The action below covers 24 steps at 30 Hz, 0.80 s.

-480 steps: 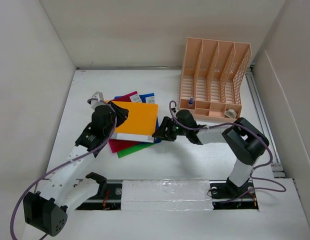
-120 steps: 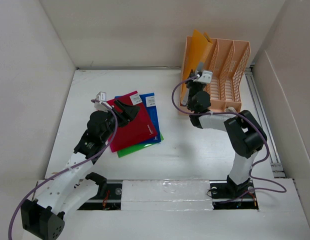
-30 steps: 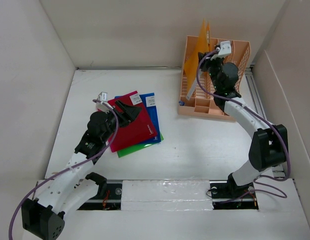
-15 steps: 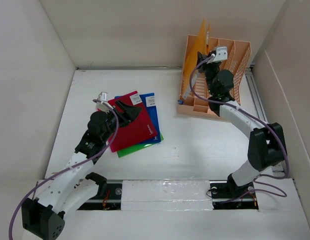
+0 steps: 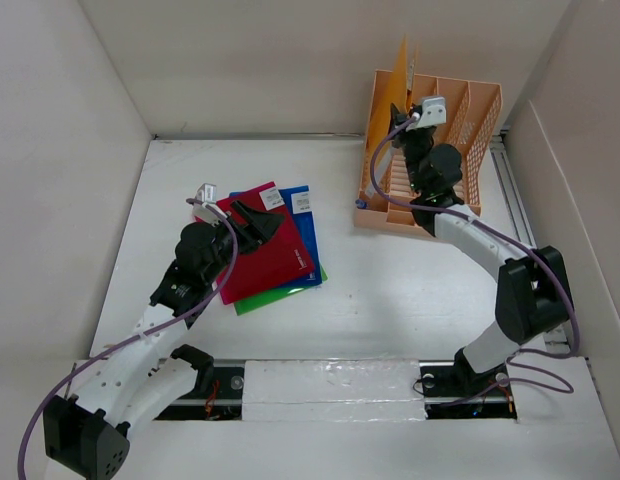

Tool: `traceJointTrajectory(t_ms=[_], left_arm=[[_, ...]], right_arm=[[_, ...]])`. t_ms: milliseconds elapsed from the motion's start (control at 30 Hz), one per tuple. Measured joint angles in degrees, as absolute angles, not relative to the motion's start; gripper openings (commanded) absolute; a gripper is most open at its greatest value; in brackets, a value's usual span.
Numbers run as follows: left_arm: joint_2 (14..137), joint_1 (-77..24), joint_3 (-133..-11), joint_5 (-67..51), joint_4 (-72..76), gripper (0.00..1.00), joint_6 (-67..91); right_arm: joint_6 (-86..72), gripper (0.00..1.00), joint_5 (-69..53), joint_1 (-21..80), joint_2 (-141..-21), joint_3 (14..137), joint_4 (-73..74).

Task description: Organize the desk

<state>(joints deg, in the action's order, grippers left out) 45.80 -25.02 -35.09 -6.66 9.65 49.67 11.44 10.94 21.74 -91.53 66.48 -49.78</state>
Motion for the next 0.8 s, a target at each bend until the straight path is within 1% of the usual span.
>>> traceJointTrajectory(t_ms=[333,800], left_arm=[[46.13,-25.02,-35.09,-6.96,9.69,0.63,49.76],[46.13,-25.02,-34.7,-7.07,10.2,0.63,49.82]], right_arm=[[14.48,0.0,8.29,20.97,-90.8,67.0,-50.04],[18.55,0.0,9.3,19.97,-98.3,66.46,-59.64]])
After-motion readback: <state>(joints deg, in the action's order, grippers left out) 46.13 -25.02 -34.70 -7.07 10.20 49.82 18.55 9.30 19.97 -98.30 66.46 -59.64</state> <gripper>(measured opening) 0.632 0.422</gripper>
